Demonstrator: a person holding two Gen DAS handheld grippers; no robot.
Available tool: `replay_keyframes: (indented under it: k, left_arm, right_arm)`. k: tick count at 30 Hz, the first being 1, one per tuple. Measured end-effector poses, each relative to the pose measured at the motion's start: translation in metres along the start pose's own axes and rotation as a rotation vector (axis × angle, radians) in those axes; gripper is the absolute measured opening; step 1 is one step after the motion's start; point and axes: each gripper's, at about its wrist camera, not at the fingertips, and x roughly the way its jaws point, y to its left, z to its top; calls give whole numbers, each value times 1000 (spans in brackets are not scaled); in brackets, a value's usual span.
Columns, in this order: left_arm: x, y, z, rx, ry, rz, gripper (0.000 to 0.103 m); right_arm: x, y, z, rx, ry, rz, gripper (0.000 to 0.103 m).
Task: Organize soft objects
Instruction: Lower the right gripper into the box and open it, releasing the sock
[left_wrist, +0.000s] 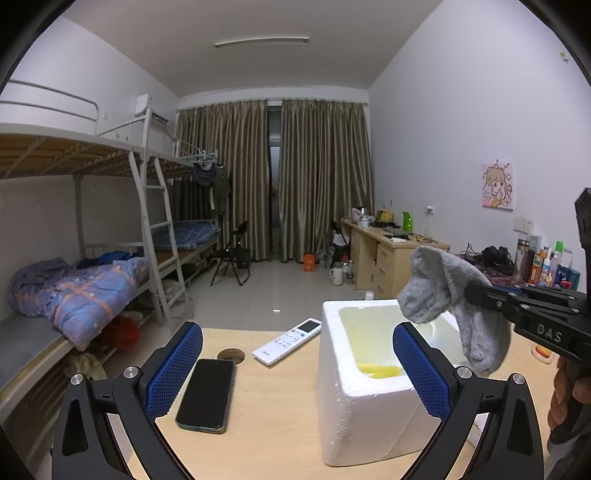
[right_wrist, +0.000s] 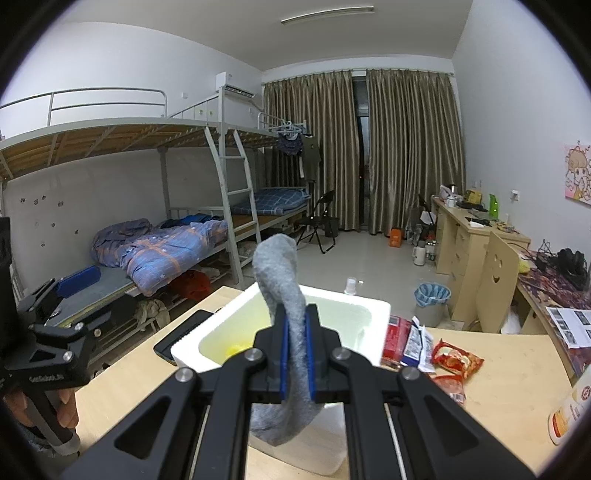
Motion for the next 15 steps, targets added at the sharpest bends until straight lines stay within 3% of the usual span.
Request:
replay_keyframes:
  k: [15]
  left_arm:
    - [-13,18,-5,-13,-11,27,103]
  right_arm:
    - [34,9,7,12,37,-7,11]
